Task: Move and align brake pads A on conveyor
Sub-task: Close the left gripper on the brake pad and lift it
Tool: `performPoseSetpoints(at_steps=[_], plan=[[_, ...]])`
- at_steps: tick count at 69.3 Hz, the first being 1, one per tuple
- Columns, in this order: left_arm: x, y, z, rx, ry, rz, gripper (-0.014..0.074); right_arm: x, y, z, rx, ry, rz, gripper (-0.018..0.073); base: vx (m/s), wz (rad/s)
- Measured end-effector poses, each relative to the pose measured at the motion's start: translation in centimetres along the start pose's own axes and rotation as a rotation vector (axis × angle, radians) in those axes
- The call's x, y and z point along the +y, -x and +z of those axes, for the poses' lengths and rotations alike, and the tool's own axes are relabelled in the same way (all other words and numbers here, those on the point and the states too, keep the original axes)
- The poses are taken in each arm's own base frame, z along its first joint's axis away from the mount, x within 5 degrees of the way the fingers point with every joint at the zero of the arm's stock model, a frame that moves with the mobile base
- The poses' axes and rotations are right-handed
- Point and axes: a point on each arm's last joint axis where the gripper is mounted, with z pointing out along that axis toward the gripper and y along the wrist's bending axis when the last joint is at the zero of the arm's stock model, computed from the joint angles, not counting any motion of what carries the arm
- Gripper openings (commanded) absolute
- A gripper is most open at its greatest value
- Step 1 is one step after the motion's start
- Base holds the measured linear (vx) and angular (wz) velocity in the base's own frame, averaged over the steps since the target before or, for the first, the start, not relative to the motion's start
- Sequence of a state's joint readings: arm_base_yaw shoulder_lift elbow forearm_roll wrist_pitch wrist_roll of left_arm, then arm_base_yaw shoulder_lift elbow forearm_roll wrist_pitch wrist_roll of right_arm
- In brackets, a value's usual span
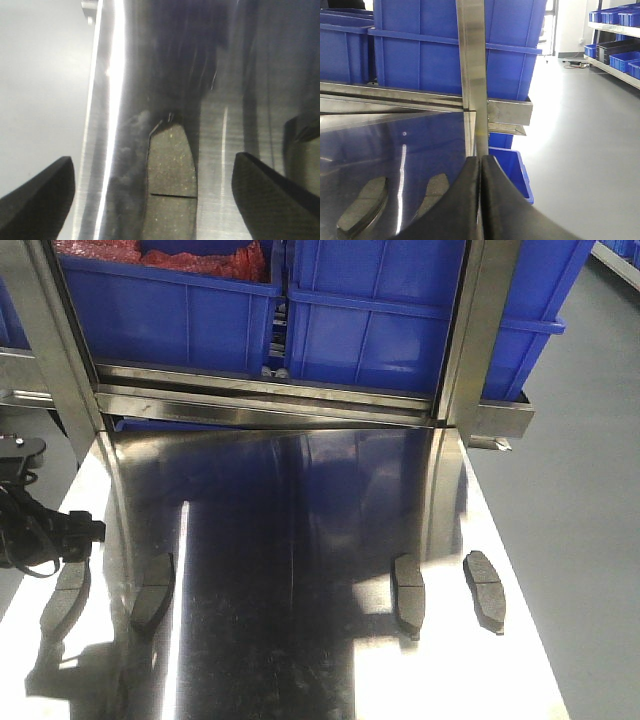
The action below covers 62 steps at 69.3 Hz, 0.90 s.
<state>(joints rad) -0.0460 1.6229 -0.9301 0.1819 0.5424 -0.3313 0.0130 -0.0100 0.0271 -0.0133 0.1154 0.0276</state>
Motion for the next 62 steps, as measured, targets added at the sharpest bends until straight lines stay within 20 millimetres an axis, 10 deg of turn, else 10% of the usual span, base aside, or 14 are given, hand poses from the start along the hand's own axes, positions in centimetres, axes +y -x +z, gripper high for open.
performPoseSetpoints(at_steps=[62], plan=[[-0.3, -1.5, 3.3, 0.18, 0.004, 0.003, 0.0546, 0.0, 0.0, 0.0, 0.0, 0.0, 0.0, -0.001, 0.0, 0.0]])
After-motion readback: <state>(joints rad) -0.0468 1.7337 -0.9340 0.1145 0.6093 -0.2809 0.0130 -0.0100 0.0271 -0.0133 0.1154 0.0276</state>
